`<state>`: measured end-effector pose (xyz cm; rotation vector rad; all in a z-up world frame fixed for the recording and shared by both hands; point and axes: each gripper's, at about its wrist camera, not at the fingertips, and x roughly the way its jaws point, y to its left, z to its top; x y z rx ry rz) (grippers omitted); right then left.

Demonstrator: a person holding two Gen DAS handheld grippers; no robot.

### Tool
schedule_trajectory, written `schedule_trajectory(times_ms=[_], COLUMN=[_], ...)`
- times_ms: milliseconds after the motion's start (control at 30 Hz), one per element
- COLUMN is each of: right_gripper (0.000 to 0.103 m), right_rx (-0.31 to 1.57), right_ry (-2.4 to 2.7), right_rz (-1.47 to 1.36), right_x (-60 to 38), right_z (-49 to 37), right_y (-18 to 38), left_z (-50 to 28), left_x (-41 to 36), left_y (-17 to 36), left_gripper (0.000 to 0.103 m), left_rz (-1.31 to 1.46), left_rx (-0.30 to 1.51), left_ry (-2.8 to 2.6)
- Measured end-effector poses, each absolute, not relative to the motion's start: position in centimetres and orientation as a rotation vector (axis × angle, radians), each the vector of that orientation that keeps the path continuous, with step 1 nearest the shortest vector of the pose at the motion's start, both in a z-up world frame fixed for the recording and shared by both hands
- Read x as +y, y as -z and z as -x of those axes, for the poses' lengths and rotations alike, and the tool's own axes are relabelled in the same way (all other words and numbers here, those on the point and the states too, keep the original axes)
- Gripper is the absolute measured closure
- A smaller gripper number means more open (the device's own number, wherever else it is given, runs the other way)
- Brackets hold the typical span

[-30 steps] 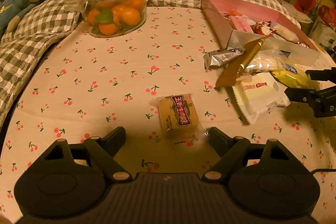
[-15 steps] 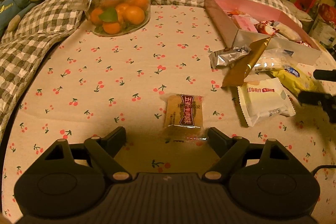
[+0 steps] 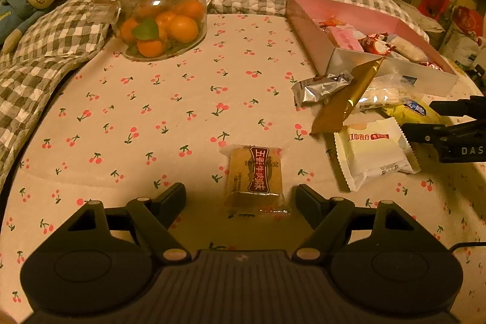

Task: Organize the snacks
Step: 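Grasp small brown cake packet with left tool while right tool grasps yellow chip bag, then lift the cake packet and chip bag and carry them over the box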

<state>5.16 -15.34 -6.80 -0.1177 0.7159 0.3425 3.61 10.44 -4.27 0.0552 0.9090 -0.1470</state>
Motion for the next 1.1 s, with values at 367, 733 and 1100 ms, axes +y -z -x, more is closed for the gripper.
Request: schedule_trajectory(times_ms=[367,733,1100], right_gripper=[0.053,0.053,0.053], right_rx=[0.768,0.830,0.860], right_ry=[-0.375,-0.366,-0.375], right_rz=[0.117,0.135,0.077], right_x=[-14.8,-14.1,-14.7], right_z=[-5.1,-4.5,-3.5], right_y=[6.1,5.1,3.2], left_z=[-3.6,-3.7,-3.6], left_x=[10.7,10.8,10.6], left_y=[3.9,3.3,2.5], left_gripper=[0.052,0.071,0.072], left_rz=[-0.017,0.041,0.081], left_rx=[0.893,0.909,0.905], left_ry=[0.148,0.177,0.194])
